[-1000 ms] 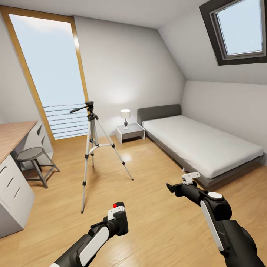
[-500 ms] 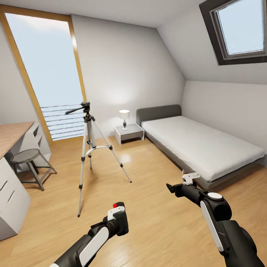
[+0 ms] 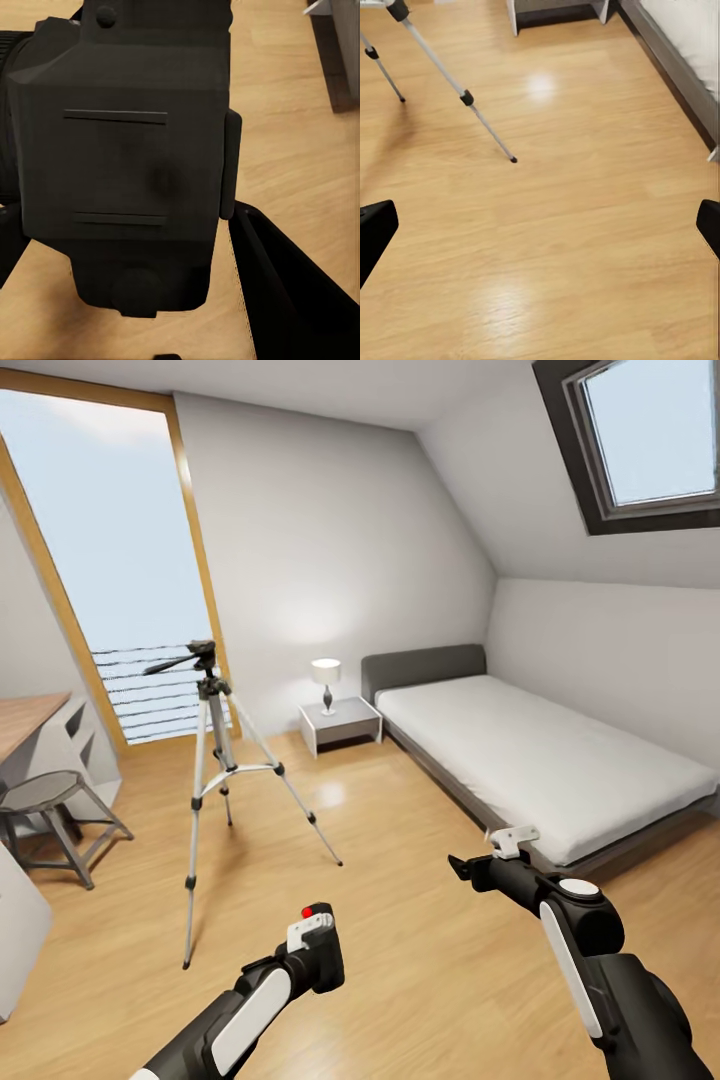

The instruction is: Attach the digital camera to the camera tripod in the bedroom.

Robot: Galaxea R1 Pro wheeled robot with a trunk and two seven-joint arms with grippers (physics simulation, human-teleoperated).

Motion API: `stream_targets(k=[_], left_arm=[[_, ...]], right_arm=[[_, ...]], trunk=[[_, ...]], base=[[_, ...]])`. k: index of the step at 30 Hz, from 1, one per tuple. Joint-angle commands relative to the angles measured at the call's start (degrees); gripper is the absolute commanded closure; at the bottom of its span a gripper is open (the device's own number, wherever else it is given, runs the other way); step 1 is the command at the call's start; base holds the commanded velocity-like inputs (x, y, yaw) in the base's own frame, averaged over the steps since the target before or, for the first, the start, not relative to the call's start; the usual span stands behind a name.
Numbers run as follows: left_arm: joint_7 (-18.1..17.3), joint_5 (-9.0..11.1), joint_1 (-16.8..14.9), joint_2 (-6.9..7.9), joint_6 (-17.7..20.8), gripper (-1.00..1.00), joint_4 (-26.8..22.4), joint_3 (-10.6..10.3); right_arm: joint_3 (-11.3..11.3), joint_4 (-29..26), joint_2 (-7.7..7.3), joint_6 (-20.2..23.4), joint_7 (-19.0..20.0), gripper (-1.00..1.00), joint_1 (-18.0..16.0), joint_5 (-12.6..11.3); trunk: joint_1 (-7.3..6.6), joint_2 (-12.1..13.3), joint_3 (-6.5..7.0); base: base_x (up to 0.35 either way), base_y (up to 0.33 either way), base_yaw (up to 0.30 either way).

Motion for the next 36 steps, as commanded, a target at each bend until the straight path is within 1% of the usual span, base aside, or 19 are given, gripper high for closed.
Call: stream_targets(k=[1,36], left_arm=[[0.4,0.4,-0.1,0.06,0.1,1.0,-0.1,-0.2],[0.4,0.4,-0.1,0.41,0.2,1.0,0.0,0.0]], right_arm=[[0.0,-0.1,-0.04,0.3,0.1,-1.0,-0.1,0.0],[0.1,-0.1,-0.04,0.3,0.1,-1.0,-0.1,0.0]], trunk=[[0.04,-0.1,-0.09],[0.04,-0.1,-0.09]], base=[[0.26,-0.211,0.0],[0.262,-0.213,0.0]])
